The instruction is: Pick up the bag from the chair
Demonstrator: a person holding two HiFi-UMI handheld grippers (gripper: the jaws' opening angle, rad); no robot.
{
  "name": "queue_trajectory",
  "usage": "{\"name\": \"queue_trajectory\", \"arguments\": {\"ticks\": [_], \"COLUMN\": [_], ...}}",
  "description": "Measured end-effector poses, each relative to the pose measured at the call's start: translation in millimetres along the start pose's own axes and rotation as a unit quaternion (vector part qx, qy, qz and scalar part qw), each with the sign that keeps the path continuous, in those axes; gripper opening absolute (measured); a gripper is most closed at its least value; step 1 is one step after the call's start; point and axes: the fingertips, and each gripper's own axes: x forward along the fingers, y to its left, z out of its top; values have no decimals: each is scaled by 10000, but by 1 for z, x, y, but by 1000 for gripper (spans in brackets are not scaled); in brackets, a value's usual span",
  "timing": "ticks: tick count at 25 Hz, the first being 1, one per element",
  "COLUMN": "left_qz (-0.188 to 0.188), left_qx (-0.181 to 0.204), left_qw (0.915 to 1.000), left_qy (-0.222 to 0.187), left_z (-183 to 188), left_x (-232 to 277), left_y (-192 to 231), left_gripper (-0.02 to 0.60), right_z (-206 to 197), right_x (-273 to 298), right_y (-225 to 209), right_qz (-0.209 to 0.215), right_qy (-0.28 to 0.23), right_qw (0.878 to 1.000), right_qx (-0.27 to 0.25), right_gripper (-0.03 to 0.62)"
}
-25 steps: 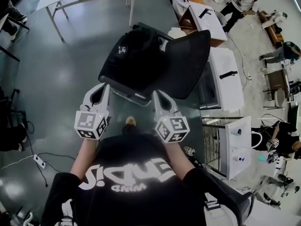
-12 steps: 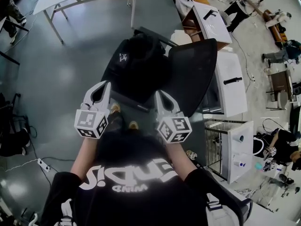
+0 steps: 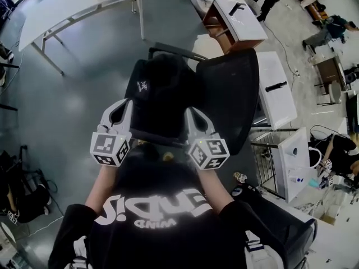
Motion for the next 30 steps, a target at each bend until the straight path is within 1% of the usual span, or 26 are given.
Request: {"name": "queue_trajectory", "arguments": {"ticks": [5,10,13,14,18,20,25,27,29,30], "left_qz": [-433,-705,-764,-774,-801,-811,-776,-763,-730,-706], "left_qx": [33,25,-19,-34,-89,-97,-106,-130,-137,-132], "left_qw": [9990,9973,9967,9966,9963,9963,9964,9963,9964,9965], "left_qy": [111,197,260,268,289,283,334,375,410,422], "left_z": [3,4,0,0,-2,-1,-2,-5,-7,-9], "left_x": [27,50,58,61,72,74,84,86,86,86], "left_y": [24,39,40,39,34,32,26,25,25,25], "left_gripper": [2,2,2,2,2,2,2,2,2,2], "right_z": [4,4,5,6,6,9,15,11,4,1], "right_x": [26,43,47,48,52,52,51,56,65,70], "right_y": [-2,-8,-10,-11,-21,-24,-34,-39,-44,-47], "right_qz": [-367,-671,-733,-738,-771,-768,-666,-630,-595,-587], "right_qy": [-81,-41,24,36,103,106,49,135,261,314], "right_qw": [9993,9977,9973,9973,9970,9970,9978,9979,9978,9977], "right_qx": [75,60,-7,-32,-35,-29,-15,36,106,137], "right_gripper": [0,2,74,90,129,159,182,225,285,298]}}
